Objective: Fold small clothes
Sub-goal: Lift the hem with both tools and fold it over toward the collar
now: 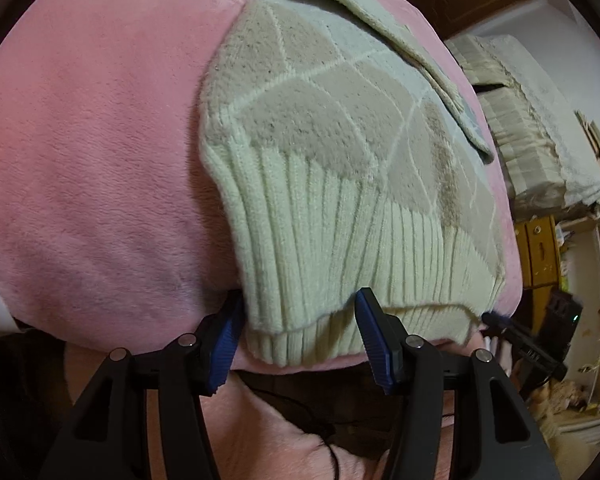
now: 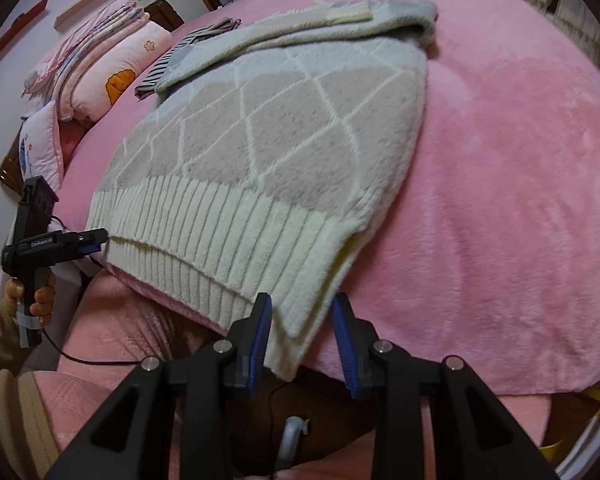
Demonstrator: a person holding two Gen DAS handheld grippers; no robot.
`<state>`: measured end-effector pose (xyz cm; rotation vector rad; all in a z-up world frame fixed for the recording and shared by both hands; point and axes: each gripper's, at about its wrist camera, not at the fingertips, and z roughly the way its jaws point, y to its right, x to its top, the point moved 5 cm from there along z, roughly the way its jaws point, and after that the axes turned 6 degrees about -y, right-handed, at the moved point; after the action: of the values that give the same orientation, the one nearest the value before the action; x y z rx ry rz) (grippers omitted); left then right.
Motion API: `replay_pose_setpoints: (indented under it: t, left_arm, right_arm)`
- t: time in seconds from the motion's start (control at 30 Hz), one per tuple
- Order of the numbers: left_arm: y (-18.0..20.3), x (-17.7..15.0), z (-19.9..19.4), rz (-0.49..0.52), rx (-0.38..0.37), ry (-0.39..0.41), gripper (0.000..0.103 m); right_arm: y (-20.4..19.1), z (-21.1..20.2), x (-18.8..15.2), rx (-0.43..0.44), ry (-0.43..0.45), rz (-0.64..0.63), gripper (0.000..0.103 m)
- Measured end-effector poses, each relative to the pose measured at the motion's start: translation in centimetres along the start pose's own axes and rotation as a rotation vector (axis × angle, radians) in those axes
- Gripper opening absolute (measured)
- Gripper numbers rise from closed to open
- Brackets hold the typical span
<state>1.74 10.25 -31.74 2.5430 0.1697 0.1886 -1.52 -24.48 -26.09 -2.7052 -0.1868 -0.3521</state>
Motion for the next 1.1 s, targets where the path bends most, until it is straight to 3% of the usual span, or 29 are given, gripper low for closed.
replay_pose_setpoints:
  t: [0.1, 0.5, 0.57, 0.6, 0.63, 0.67, 0.83, 1.1]
  left_arm:
    - [0.2, 0.3, 0.0, -0.037, -0.043, 0.001, 0.048]
    - [-1.0, 0.7, -1.1, -0.127, -0.241, 0.031, 0.050]
    - [-1.0, 0.7, -1.3, -0.121, -0.242, 0.042, 0.048]
    - [-0.8, 0.7, -1.3, -0.105, -0.218, 0.043, 0.033]
    - [-0.9, 0.6, -1.4, -0.095, -0.192, 0.042, 0.016]
    - [-0.9, 0.6, -1.5, -0.081, -0.156, 0.037, 0.013]
    - [0.8, 1.2, -3.1, -0.023, -0.115, 0.056, 0.010]
    - [4.3, 6.1, -7.8, -0.064, -0.177, 0.193, 0.009]
  right_arm:
    - [-0.4, 0.8, 0.1, 0.021, -0.016, 0.002, 0.029]
    - [0.0, 0.5, 0.8, 0.100, -0.013, 0.067, 0.029]
    - [0.2, 0.5, 0.8, 0.114, -0.009, 0.078, 0.028]
    - [0.2, 0.4, 0.8, 0.115, -0.003, 0.079, 0.024]
    - [0.2, 0.3, 0.8, 0.105, 0.007, 0.069, 0.011]
    - [0.1, 0.2, 0.7, 0.088, 0.005, 0.053, 0.009]
    - [-0.9, -1.2, 0.7, 0.049, 0.048, -0.022, 0.008]
    - [-2.2, -7.1, 5.4, 0.144, 0.224, -0.050, 0.008]
